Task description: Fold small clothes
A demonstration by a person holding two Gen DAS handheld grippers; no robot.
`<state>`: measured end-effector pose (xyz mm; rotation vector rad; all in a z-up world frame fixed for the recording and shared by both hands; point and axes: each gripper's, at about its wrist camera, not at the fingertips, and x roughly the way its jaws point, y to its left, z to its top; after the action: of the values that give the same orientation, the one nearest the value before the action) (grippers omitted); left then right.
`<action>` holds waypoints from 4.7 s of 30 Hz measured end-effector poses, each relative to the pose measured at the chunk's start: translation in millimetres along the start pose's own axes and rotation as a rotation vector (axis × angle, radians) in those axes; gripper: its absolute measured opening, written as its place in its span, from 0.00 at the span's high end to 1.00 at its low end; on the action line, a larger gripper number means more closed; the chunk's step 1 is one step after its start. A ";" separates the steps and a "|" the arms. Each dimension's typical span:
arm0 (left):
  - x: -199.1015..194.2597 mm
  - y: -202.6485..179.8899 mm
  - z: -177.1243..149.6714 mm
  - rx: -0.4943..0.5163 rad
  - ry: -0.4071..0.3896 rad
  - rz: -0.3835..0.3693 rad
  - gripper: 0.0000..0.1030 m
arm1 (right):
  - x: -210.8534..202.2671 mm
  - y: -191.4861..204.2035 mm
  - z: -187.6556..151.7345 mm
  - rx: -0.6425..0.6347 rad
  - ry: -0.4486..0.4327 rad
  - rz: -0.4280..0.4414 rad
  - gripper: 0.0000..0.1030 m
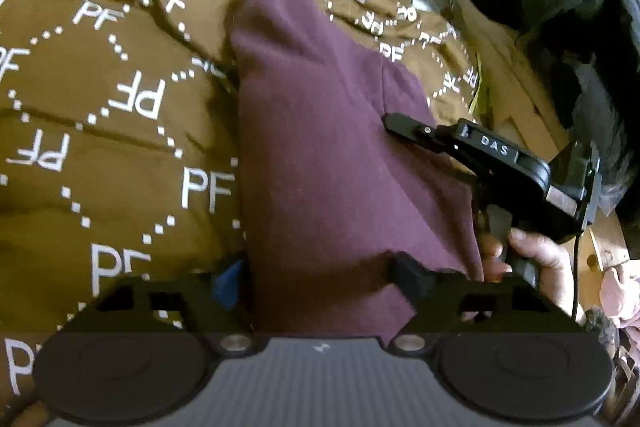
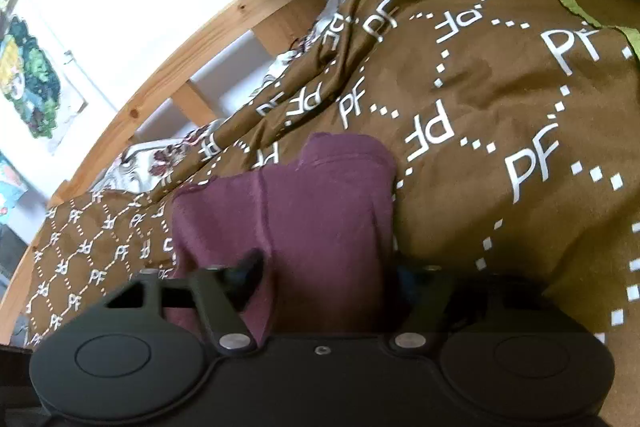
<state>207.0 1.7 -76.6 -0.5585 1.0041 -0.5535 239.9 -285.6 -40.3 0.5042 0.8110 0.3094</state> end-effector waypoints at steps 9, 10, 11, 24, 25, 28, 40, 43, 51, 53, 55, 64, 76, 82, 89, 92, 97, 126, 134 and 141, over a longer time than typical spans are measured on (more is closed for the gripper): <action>-22.5 -10.5 -3.0 0.093 -0.071 0.013 0.64 | -23.7 46.2 -10.5 -0.209 -0.088 -0.069 0.76; -27.7 -13.5 -3.3 0.115 -0.089 0.026 0.64 | -26.5 55.3 -11.7 -0.248 -0.101 -0.074 0.77; -31.7 -16.9 -2.5 0.133 -0.106 0.036 0.64 | -29.6 65.1 -12.7 -0.289 -0.116 -0.078 0.77; -89.9 3.3 18.7 0.158 -0.323 0.175 0.64 | -15.4 146.3 -7.6 -0.480 -0.268 0.030 0.79; -90.8 6.7 20.1 0.157 -0.331 0.190 0.64 | -8.9 148.9 -6.5 -0.472 -0.262 0.037 0.79; -92.3 19.1 25.9 0.136 -0.344 0.231 0.63 | 12.6 157.7 -5.8 -0.447 -0.244 0.045 0.79; -87.4 50.1 33.8 0.000 -0.326 0.299 0.27 | 68.5 144.4 -13.4 -0.387 -0.161 -0.079 0.60; -93.2 52.5 33.4 -0.035 -0.345 0.302 0.18 | 62.7 139.5 -16.0 -0.400 -0.178 -0.112 0.48; -111.4 35.0 22.1 -0.030 -0.379 0.348 0.04 | 25.6 139.6 -24.0 -0.445 -0.245 -0.126 0.15; -117.7 23.0 18.4 0.014 -0.381 0.388 0.03 | 13.5 142.6 -29.1 -0.474 -0.262 -0.124 0.11; -126.9 8.6 11.5 0.082 -0.393 0.435 0.01 | -0.7 146.3 -34.7 -0.510 -0.290 -0.119 0.07; -172.8 -33.5 -26.0 0.222 -0.524 0.529 0.01 | -68.8 169.4 -63.8 -0.534 -0.384 -0.098 0.01; -196.5 -54.5 -86.3 0.301 -0.568 0.586 0.01 | -155.6 170.3 -126.3 -0.582 -0.407 -0.105 0.01; -194.3 -57.6 -111.1 0.316 -0.537 0.587 0.01 | -176.2 162.3 -154.2 -0.559 -0.386 -0.093 0.01; -179.6 -64.4 -134.7 0.442 -0.521 0.647 0.01 | -187.7 151.2 -173.2 -0.506 -0.373 -0.105 0.01; -168.0 -64.4 -140.0 0.471 -0.482 0.663 0.01 | -189.0 144.8 -178.3 -0.499 -0.370 -0.125 0.01; -157.7 -61.1 -137.7 0.466 -0.459 0.671 0.00 | -185.4 135.2 -180.4 -0.488 -0.351 -0.149 0.01; -160.3 -46.5 -130.1 0.372 -0.433 0.660 0.01 | -170.1 134.2 -184.3 -0.484 -0.299 -0.160 0.01; -160.1 -46.8 -130.3 0.371 -0.433 0.660 0.01 | -169.9 134.0 -184.0 -0.483 -0.298 -0.161 0.01; -158.9 -47.5 -130.7 0.369 -0.430 0.661 0.01 | -170.0 134.2 -184.2 -0.482 -0.297 -0.161 0.01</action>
<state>15.0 48.7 -2.4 0.0070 0.5984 -0.0137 -19.7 -192.3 28.7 0.0278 0.4603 0.2618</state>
